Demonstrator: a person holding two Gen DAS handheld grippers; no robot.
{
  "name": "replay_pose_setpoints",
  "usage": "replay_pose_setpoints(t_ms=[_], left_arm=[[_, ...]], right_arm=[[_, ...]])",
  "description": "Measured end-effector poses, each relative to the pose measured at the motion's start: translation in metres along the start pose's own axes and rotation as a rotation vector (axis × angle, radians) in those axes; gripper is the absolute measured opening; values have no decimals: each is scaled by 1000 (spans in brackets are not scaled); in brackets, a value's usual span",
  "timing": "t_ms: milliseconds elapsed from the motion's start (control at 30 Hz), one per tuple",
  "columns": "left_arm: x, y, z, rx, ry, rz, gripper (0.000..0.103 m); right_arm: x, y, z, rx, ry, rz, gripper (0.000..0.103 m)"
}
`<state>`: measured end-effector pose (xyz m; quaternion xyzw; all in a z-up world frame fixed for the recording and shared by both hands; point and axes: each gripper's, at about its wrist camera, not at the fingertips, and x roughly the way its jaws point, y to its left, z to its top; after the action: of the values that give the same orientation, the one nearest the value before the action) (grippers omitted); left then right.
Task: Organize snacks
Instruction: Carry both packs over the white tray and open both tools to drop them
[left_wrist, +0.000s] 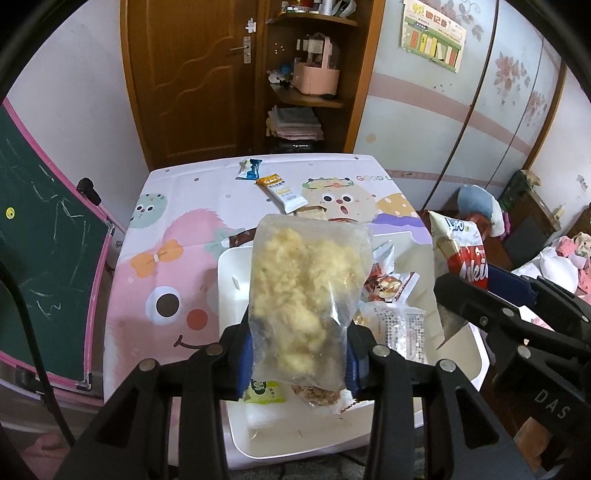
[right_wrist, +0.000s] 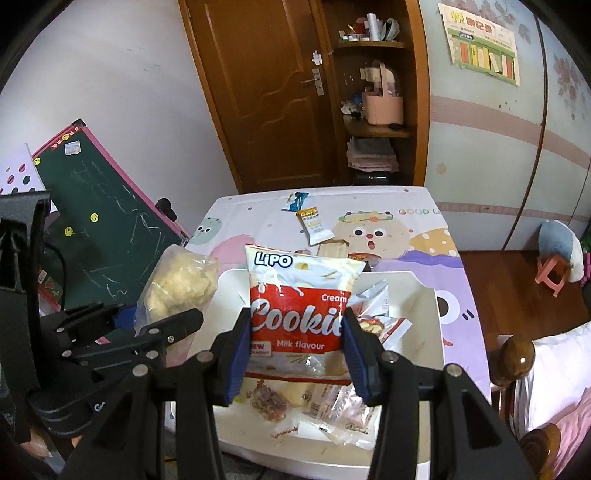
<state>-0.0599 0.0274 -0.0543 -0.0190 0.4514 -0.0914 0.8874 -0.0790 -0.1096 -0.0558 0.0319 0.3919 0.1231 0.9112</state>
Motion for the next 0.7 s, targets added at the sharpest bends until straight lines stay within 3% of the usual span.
replay_pose_setpoints(t_ms=[67, 167, 333, 700], left_arm=[[0, 0, 0, -2, -5, 12, 71], [-2, 5, 1, -28, -23, 53, 87], [3, 13, 1, -71, 3, 19, 89], [7, 11, -1, -60, 15, 34, 89]], right_arm=[[2, 0, 0, 9, 11, 9, 48], [3, -5, 1, 41, 12, 16, 52], [2, -13, 1, 86, 9, 4, 65], [4, -16, 0, 93, 23, 3, 65]])
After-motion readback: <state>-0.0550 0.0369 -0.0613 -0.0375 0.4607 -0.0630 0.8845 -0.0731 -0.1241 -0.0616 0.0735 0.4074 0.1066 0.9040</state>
